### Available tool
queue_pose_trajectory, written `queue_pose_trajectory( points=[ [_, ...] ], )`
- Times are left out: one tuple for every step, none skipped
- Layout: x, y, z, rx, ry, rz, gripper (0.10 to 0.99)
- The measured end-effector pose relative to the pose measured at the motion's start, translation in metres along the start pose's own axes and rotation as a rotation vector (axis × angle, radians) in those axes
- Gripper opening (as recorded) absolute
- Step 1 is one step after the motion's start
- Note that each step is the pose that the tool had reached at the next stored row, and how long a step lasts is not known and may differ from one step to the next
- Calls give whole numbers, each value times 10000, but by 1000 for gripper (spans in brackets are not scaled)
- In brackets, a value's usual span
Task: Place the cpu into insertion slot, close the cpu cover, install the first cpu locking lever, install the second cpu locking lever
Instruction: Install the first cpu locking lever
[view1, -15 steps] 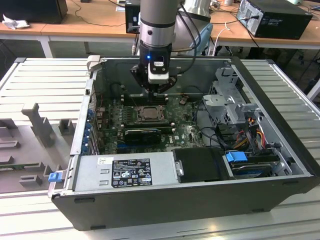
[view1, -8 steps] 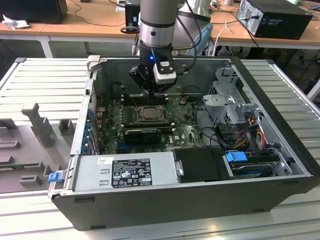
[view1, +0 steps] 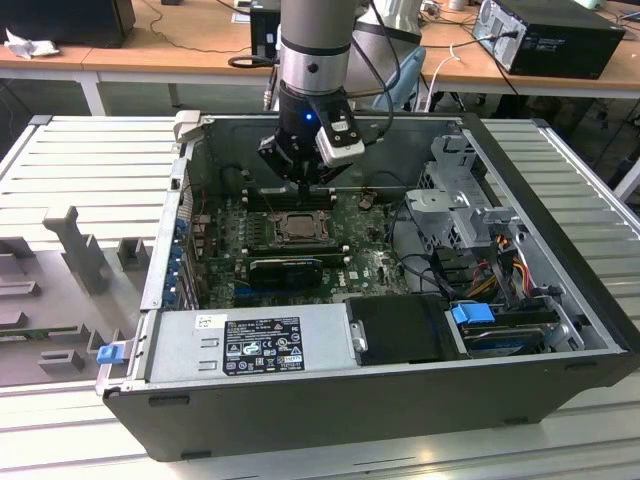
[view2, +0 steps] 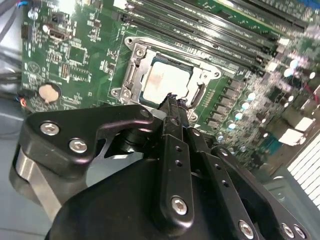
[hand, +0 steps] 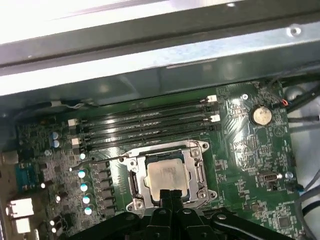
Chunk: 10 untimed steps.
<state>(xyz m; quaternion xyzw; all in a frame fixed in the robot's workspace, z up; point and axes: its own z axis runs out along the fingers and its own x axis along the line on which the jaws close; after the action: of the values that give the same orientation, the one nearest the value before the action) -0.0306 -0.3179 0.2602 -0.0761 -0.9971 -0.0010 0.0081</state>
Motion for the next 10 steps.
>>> queue_pose_trajectory(
  points=[
    [0, 0, 1, 2, -1, -184, 106],
    [0, 0, 2, 4, 0, -294, 106],
    [0, 0, 3, 7, 0, -492, 106],
    [0, 0, 4, 11, 0, -697, 106],
    [0, 0, 5, 14, 0, -908, 106],
    [0, 0, 5, 18, 1, -1097, 106],
    [0, 0, 6, 21, 1, -1317, 106],
    [0, 0, 8, 23, 0, -1523, 106],
    [0, 0, 8, 26, 1, -1657, 106],
    [6, -1, 10, 28, 1, -1807, 106]
  ],
)
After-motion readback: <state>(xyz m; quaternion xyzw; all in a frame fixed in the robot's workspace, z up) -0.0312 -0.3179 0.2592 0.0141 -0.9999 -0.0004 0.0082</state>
